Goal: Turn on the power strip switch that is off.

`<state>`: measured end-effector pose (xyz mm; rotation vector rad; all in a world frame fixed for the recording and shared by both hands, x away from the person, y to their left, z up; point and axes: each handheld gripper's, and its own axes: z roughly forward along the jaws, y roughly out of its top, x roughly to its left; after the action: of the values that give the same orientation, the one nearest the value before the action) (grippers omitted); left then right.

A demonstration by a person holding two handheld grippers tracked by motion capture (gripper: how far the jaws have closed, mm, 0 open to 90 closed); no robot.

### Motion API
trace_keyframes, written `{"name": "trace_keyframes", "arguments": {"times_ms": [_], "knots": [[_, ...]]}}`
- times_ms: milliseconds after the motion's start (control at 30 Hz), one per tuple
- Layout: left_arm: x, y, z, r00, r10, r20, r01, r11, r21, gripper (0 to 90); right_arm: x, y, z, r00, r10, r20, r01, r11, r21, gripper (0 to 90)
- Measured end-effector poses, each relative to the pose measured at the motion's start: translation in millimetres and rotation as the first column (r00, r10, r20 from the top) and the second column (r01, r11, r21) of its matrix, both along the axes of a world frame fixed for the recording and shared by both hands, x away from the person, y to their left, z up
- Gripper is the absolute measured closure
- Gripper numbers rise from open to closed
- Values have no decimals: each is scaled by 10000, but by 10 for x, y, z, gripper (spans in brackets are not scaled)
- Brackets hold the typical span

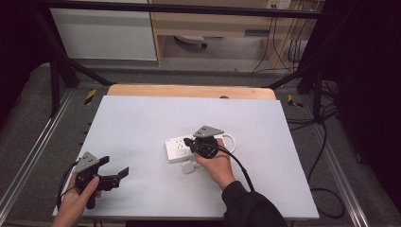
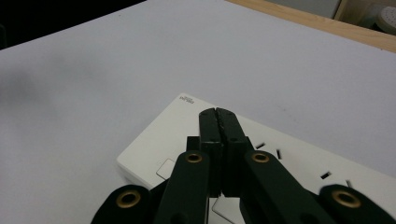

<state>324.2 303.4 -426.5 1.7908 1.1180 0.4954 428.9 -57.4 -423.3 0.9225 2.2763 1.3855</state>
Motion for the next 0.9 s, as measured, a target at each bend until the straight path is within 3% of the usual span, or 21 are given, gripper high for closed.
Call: {"name": "trace_keyframes", "arguments": {"times_ms": [900], "knots": [[0, -1, -2, 10000, -7, -1, 7, 10000, 51, 65, -78, 93, -181, 9998, 204, -35, -206, 9990, -384, 900]]}}
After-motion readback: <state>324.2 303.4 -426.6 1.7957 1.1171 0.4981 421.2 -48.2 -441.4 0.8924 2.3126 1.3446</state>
